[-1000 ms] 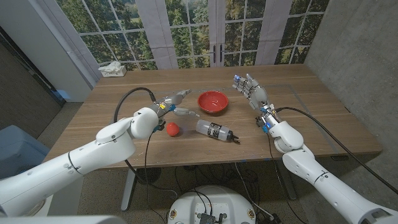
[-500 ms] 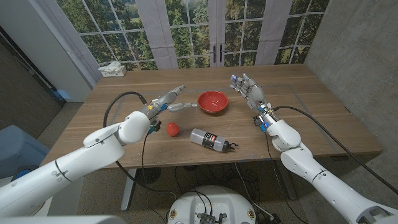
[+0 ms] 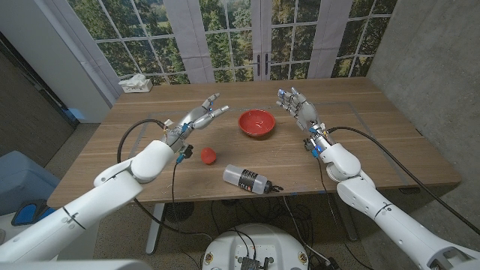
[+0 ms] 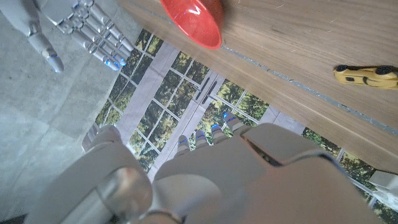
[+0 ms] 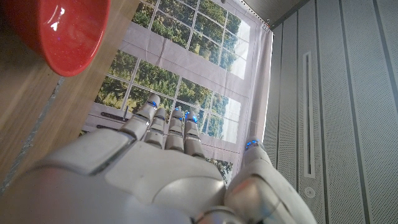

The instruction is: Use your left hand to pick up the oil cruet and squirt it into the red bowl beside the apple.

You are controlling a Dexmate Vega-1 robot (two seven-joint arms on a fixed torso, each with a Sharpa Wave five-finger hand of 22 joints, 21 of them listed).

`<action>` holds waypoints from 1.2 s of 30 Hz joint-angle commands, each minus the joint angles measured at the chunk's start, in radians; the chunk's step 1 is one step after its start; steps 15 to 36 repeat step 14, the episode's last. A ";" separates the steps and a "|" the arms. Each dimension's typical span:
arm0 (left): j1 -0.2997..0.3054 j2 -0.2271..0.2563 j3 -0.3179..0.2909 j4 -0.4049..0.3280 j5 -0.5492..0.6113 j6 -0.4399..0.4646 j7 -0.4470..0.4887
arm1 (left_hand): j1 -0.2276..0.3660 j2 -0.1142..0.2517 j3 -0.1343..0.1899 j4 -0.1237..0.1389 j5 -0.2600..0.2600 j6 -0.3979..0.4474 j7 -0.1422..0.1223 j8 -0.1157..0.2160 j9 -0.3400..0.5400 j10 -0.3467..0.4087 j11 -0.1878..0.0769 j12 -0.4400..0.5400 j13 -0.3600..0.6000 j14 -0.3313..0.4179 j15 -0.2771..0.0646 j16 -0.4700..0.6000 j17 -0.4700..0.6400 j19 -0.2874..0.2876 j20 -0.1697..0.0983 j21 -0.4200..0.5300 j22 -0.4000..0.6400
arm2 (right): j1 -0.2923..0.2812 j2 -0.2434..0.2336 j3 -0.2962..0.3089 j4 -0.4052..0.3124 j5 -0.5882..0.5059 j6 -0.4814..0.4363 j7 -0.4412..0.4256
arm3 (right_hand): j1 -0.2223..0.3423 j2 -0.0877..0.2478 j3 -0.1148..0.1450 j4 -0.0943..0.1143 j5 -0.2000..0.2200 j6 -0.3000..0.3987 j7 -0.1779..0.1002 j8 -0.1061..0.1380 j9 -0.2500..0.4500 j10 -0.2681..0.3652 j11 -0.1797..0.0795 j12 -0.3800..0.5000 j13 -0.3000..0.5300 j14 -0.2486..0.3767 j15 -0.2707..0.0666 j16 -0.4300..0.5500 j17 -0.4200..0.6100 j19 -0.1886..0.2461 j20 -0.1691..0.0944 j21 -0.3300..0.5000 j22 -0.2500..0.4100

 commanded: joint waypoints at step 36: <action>0.004 -0.270 -0.062 0.204 -0.163 -0.364 0.065 | -0.160 0.114 0.082 0.136 0.106 0.089 0.056 -0.030 0.000 -0.051 -0.018 -0.006 0.000 -0.031 -0.061 -0.001 -0.002 0.023 -0.071 -0.038 0.000 | 0.004 -0.002 0.043 -0.001 -0.017 0.000 -0.076 | -0.029 -0.012 -0.017 0.006 0.000 0.001 -0.008 0.001 0.003 0.000 0.008 0.002 0.002 0.000 0.004 0.007 0.000 0.003 0.003 0.000 0.004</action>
